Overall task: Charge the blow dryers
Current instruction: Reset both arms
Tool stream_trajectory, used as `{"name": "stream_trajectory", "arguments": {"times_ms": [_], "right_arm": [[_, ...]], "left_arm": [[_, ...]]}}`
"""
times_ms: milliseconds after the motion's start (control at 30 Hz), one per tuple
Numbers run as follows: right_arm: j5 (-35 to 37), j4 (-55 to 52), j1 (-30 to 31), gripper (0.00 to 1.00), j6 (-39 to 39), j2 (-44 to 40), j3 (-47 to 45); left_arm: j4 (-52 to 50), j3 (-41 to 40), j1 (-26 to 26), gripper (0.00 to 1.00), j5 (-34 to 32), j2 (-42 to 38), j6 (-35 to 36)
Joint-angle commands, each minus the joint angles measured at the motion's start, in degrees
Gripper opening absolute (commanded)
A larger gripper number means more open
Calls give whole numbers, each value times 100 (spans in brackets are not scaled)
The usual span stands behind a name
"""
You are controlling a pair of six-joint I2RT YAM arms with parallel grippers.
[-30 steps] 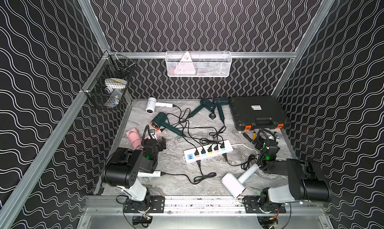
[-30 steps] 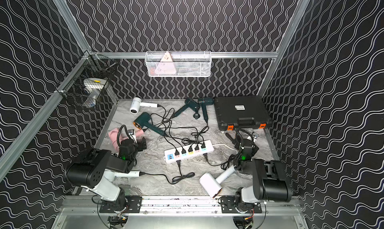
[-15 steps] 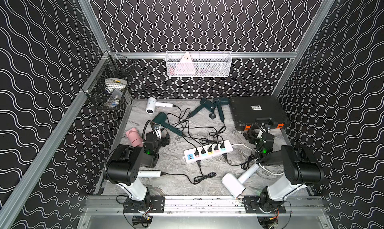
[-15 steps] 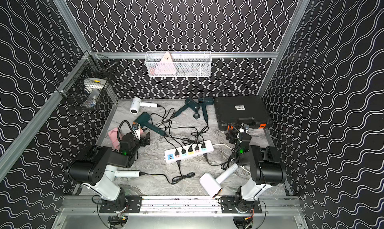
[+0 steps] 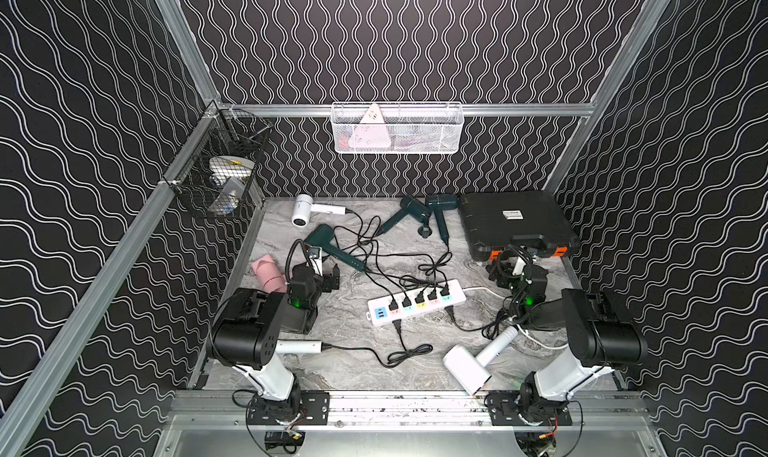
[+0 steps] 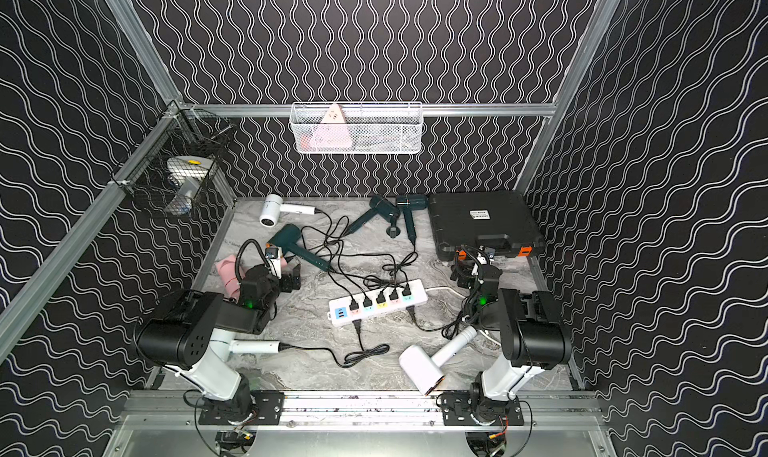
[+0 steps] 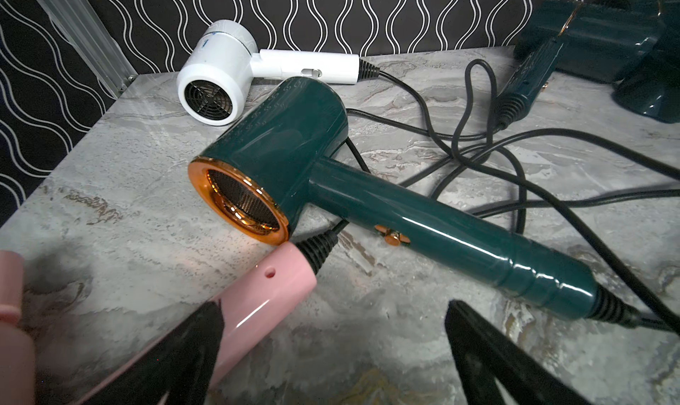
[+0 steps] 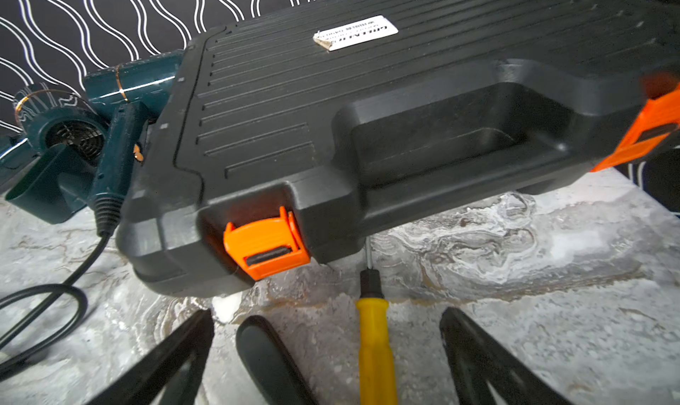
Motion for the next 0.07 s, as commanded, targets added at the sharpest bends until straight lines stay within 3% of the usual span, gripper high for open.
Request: {"name": "stream_trajectory", "arguments": {"times_ms": [0, 33], "right_arm": [[-19, 105, 12, 100, -77, 5, 27], [-20, 101, 12, 100, -80, 5, 31]], "left_arm": [[154, -15, 17, 99, -22, 7, 96], [158, -20, 17, 99, -23, -6, 101]]}}
